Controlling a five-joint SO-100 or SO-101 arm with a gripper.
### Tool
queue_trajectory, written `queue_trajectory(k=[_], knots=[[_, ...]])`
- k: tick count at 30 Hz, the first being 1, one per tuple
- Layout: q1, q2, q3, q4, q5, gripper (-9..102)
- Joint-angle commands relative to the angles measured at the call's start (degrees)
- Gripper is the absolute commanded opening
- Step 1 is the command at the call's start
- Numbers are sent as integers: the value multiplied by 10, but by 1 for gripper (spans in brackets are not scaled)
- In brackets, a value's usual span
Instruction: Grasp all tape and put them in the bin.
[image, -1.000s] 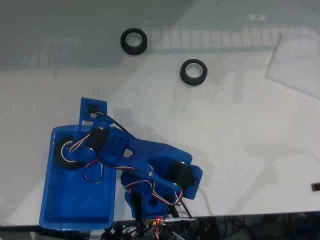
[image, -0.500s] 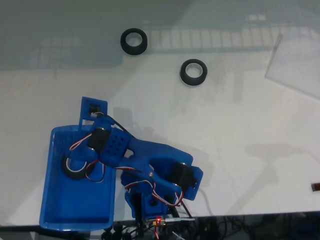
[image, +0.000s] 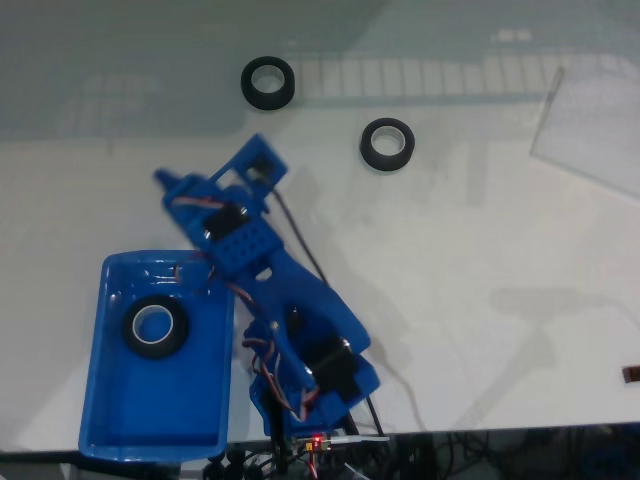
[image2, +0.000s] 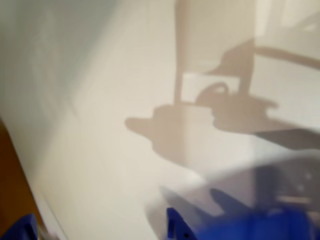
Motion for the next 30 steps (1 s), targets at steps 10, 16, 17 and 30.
queue_trajectory(k=[10, 16, 17, 30], knots=[[205, -292, -267, -40, 97, 36], [245, -461, -463, 40, 132, 36], [250, -488, -501, 62, 133, 36], [266, -816, -963, 256, 128, 35]])
